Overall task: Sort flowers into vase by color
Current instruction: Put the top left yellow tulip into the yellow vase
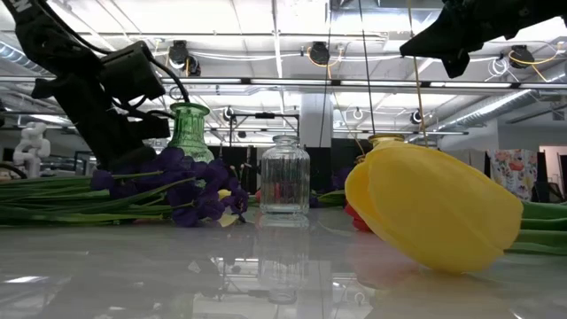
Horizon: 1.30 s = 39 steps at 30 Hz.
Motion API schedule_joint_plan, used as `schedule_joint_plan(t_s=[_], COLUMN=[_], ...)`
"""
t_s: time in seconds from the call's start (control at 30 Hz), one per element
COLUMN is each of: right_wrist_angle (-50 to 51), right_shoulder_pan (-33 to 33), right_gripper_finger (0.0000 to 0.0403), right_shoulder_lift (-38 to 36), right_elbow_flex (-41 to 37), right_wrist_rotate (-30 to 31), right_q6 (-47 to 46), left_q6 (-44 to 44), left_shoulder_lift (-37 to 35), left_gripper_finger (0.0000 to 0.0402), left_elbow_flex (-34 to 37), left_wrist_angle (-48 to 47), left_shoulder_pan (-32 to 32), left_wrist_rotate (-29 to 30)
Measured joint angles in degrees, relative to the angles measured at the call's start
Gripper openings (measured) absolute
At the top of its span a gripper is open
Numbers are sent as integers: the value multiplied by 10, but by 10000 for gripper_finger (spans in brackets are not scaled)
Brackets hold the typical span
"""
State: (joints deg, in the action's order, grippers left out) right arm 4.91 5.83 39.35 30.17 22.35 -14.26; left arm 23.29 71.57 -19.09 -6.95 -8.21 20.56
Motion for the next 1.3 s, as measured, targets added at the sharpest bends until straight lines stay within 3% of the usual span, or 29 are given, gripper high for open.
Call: schedule_joint_plan(t_s=[0.17, 0.43, 0.77, 1.0, 1.1, 1.3], right_wrist_angle=[0, 0, 0, -39, -124, -356], right_shoulder_pan=[0, 0, 0, 0, 0, -8], right_gripper_finger=[0, 0, 0, 0, 0, 0], right_shoulder_lift=[0, 0, 0, 16, 47, 165], right_elbow_flex=[0, 0, 0, 0, 0, 0], right_wrist_rotate=[0, 0, 0, 0, -6, -82], right_q6=[0, 0, 0, -14, -12, 18], left_q6=[2, -1, -27, -98, -144, -182], left_shoulder_lift=[-2, -46, -166, -243, -253, -248], left_gripper_finger=[12, 12, 8, 8, 8, 8], left_elbow_flex=[0, -20, -72, -76, -76, -76], left_wrist_angle=[-2, -23, -93, 44, 147, 306], left_shoulder_pan=[-1, -3, -12, -11, -11, -10], left_wrist_rotate=[1, 4, 28, 40, -7, -124])
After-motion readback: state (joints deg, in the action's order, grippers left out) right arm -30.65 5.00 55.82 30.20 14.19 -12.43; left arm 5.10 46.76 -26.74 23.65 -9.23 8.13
